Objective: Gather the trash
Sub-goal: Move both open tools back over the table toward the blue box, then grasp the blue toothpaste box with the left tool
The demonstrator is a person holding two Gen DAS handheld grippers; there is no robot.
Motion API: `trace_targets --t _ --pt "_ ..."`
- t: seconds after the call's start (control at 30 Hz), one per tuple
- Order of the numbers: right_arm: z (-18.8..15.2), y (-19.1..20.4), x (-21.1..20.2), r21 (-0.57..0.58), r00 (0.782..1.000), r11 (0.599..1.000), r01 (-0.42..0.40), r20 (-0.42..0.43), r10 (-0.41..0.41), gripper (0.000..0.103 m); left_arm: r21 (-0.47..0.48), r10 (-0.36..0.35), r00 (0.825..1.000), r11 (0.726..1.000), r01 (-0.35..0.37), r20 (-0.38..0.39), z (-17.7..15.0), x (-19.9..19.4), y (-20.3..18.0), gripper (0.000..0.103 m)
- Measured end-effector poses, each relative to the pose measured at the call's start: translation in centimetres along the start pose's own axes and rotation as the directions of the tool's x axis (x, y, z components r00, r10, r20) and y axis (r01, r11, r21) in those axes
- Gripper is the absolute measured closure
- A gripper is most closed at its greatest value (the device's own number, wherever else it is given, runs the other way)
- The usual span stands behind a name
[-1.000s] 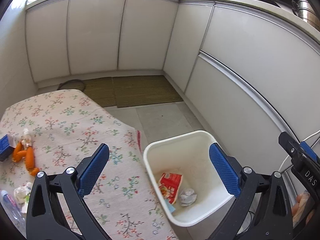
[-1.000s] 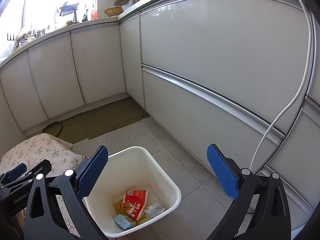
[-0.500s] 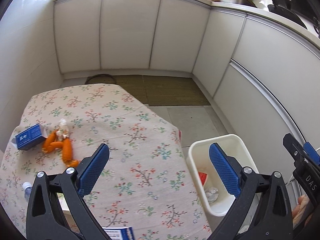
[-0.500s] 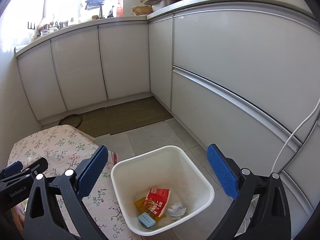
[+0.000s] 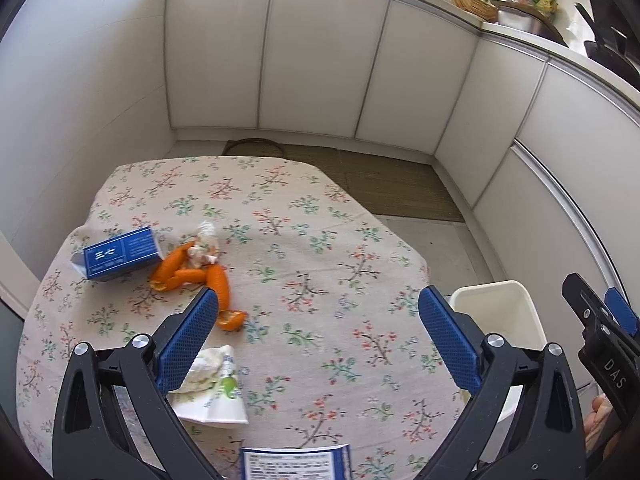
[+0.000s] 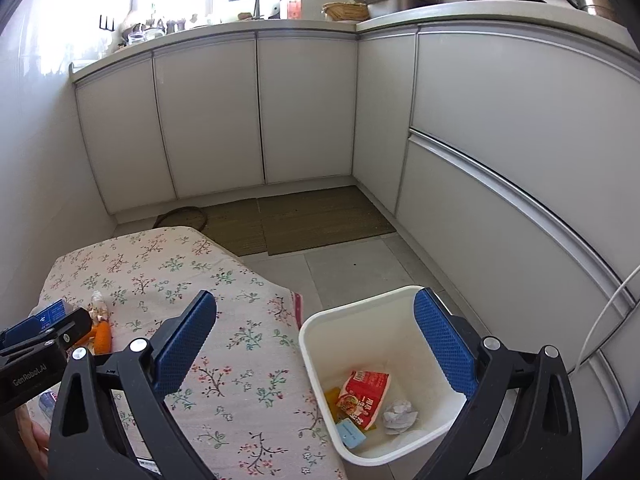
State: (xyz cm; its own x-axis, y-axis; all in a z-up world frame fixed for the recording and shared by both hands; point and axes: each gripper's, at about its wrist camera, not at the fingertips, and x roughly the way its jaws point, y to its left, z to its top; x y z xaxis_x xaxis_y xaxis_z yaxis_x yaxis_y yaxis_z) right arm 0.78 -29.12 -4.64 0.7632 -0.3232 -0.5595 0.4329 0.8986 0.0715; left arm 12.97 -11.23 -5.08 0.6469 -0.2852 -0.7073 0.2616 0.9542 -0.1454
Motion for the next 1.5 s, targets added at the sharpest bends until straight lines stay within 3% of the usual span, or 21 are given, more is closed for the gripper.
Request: trace_targets --t 0.6,0.8,0.9,1.03,1.17,1.37,1.5 --pt "-1.6 11.7 1.7 -0.119 0.988 0.982 -0.145 -0.064 0.138 0.007 -0.120 0.148 0.989 0.981 -0.150 -0.030 -0.4 -0.4 11.2 0.007" --pt "-2.3 14.4 2.4 -0.178 0.985 0.970 -0.164 -0.086 0.151 0.007 0.041 0.292 0.953 0.956 -0.289 -0.085 -0.5 3.2 14.5 0.007" --pt "-2.6 15.3 3.1 -0.201 0.983 0.965 -0.169 -0.104 0.150 0.007 0.110 0.312 0.943 0.947 -0.301 -0.112 -0.4 5.3 15.7 0.007" --pt "-2.7 16.5 4.4 -0.220 0.980 0.960 -0.176 -0.129 0.150 0.007 0.263 0.360 0.929 0.908 -0.327 -0.085 -0.2 7.4 15.5 0.007" --pt "-3.1 17.9 5.7 -0.248 0.975 0.950 -0.190 -0.158 0.153 0.007 0.348 0.374 0.922 0.881 -0.320 -0.100 -0.2 9.6 15.9 0.008" --pt "-4.0 21.1 7.9 -0.347 0.955 0.901 -0.261 -0.232 0.187 0.007 0.412 0.407 0.902 0.853 -0.320 -0.144 -0.3 12.5 17.6 0.011" --pt "-4.9 23.3 9.2 -0.384 0.926 0.856 -0.345 -0.288 0.244 0.007 0.421 0.408 0.905 0.847 -0.324 -0.124 0.2 13.1 18.7 0.023"
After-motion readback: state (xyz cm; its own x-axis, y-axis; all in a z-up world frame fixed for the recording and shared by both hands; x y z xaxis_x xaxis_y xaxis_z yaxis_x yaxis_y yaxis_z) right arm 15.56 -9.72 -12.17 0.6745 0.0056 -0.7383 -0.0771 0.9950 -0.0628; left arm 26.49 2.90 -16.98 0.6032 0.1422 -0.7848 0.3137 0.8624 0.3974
